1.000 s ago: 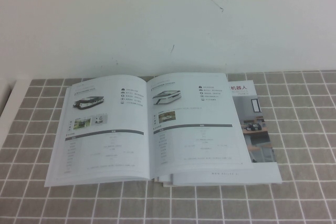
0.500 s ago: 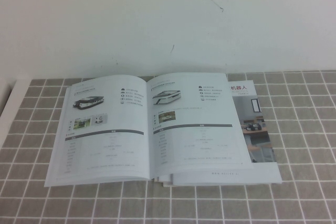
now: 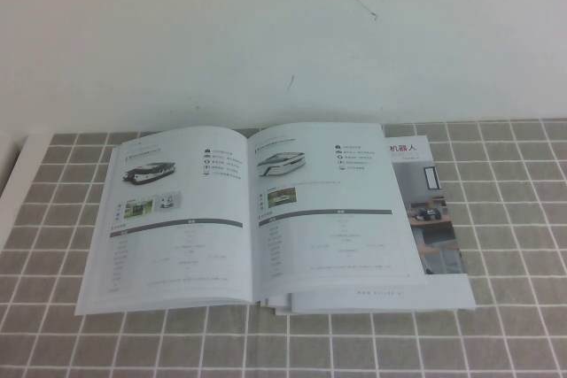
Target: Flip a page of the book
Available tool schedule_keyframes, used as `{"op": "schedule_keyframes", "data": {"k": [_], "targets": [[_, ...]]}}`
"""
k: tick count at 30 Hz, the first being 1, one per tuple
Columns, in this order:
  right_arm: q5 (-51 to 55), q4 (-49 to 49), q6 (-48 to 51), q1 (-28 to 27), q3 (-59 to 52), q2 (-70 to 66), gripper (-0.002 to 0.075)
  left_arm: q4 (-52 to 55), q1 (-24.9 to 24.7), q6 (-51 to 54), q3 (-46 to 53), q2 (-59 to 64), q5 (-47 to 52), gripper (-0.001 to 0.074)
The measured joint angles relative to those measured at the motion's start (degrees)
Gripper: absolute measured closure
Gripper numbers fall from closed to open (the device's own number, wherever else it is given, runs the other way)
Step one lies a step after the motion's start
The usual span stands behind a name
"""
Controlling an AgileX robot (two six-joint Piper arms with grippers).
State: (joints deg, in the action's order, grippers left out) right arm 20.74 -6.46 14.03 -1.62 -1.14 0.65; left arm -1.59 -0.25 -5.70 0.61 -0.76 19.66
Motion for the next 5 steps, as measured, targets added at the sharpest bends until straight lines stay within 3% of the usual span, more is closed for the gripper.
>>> {"op": "schedule_keyframes", "data": {"k": [5], "targets": [[0.0, 0.0, 0.0, 0.0, 0.0, 0.0, 0.0644, 0.0, 0.0, 0.0, 0.0, 0.0, 0.0, 0.0738]]}}
